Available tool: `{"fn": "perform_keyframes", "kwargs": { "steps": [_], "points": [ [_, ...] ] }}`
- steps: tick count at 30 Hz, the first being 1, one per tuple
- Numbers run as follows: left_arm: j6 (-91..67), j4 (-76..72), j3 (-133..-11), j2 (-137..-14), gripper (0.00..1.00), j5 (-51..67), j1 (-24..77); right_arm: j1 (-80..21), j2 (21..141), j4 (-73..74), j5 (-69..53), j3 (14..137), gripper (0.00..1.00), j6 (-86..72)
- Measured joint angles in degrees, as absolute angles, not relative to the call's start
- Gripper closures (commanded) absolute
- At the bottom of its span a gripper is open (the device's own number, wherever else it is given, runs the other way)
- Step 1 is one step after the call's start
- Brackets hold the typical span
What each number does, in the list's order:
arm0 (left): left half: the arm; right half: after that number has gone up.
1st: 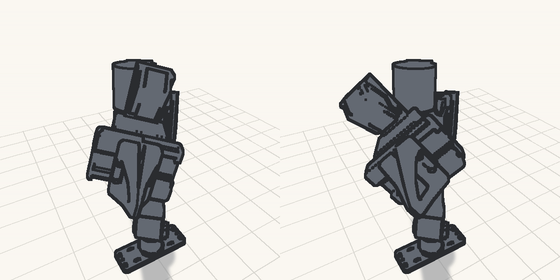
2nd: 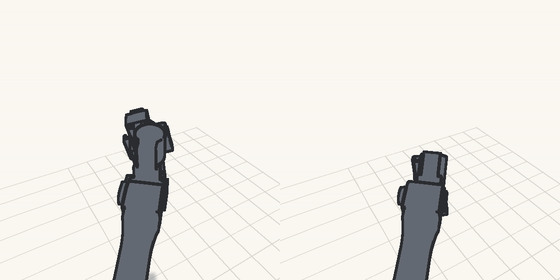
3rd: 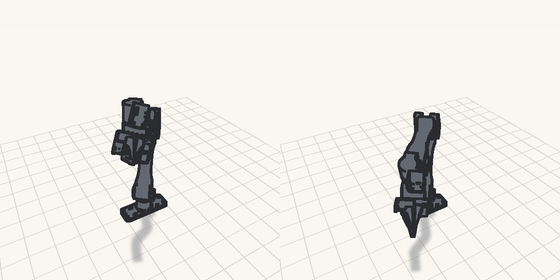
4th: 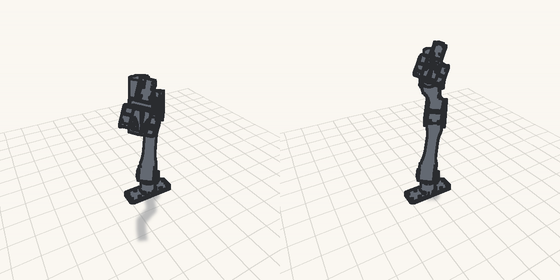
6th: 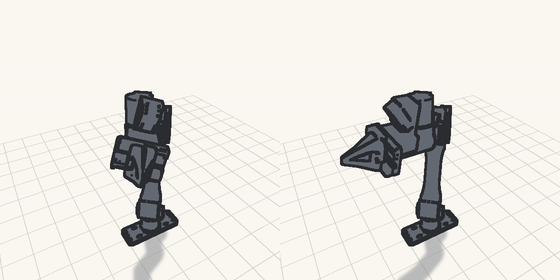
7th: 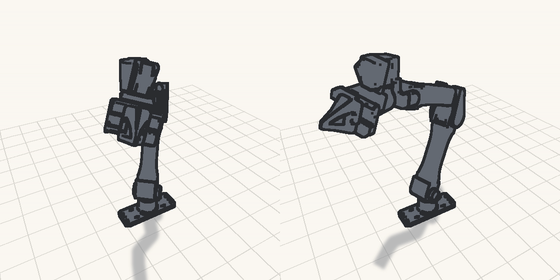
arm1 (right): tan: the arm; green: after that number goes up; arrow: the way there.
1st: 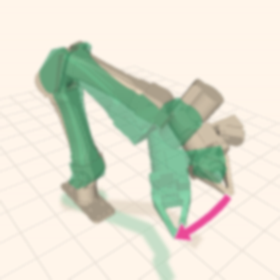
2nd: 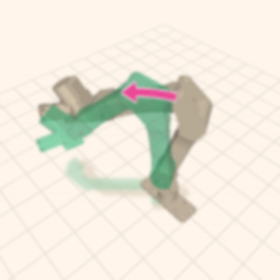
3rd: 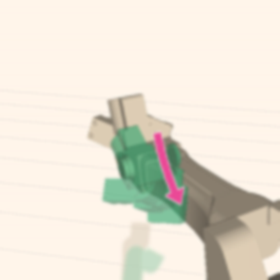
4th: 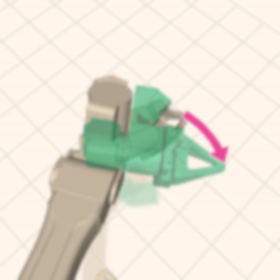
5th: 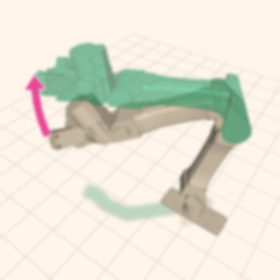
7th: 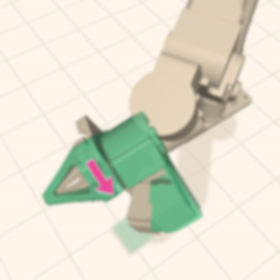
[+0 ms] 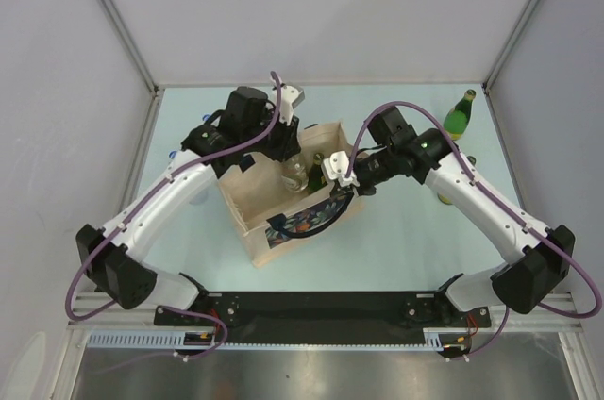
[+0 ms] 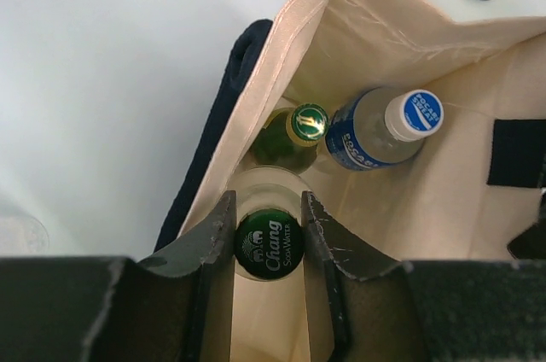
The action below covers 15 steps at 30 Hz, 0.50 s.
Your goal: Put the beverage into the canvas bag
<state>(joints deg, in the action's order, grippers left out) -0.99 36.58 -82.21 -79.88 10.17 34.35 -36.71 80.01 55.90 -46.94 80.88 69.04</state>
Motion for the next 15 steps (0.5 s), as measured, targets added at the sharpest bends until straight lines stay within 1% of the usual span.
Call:
{"fn": "perform_keyframes", "kwargs": {
  "steps": [7, 15],
  "points": [
    [-0.89, 32.71, -80.73, -82.78, 1.00, 10.09, 34.35, -36.69, 79.77, 55.92, -46.98, 80.88, 0.99, 69.04],
    [-0.82, 28.49, -75.00, -83.59, 1.00, 10.28, 34.35, -35.88, 79.46, 55.90, -47.51, 80.88, 0.97, 68.38]
  ]
}}
